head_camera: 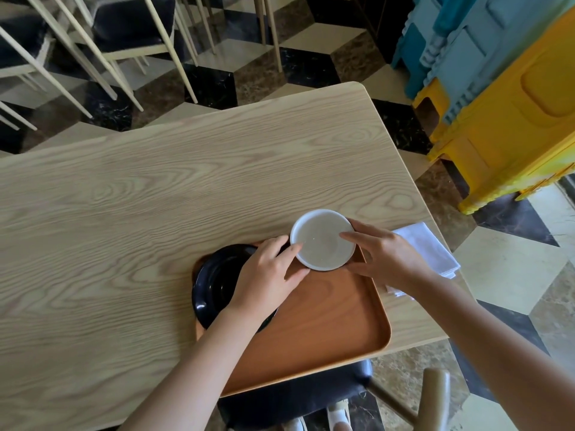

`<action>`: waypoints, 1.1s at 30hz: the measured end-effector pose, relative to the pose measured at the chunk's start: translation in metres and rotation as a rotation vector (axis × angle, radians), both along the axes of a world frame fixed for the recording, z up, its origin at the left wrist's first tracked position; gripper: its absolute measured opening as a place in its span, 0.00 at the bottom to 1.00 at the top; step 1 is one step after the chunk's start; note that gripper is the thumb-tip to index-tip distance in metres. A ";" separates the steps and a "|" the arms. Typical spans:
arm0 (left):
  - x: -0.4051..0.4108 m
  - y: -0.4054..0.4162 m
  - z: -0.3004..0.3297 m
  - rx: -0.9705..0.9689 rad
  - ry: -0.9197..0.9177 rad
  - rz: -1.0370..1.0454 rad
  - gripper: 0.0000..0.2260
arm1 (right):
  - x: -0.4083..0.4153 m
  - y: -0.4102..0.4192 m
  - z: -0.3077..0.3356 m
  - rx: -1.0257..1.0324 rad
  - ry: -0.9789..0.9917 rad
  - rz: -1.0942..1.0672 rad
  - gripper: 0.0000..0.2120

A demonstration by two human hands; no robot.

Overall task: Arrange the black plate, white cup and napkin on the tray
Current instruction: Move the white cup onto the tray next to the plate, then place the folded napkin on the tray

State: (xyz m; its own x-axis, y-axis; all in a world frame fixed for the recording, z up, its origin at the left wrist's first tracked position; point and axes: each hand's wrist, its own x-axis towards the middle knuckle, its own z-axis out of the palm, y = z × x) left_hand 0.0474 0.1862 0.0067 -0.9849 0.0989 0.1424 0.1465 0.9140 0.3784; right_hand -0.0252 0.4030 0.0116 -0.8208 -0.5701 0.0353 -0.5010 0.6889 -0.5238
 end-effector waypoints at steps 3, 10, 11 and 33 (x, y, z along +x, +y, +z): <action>0.001 0.001 0.000 -0.005 0.001 -0.001 0.17 | 0.001 0.000 0.000 0.011 0.041 0.022 0.27; 0.008 0.007 0.014 -0.022 -0.032 -0.008 0.19 | 0.007 0.005 0.006 0.006 0.110 0.031 0.27; 0.010 0.009 0.017 -0.004 0.011 -0.003 0.18 | 0.010 0.009 0.007 -0.028 0.127 -0.012 0.26; 0.010 0.157 -0.033 -0.342 -0.306 -0.332 0.28 | 0.020 0.109 -0.027 -0.043 -0.166 -0.456 0.16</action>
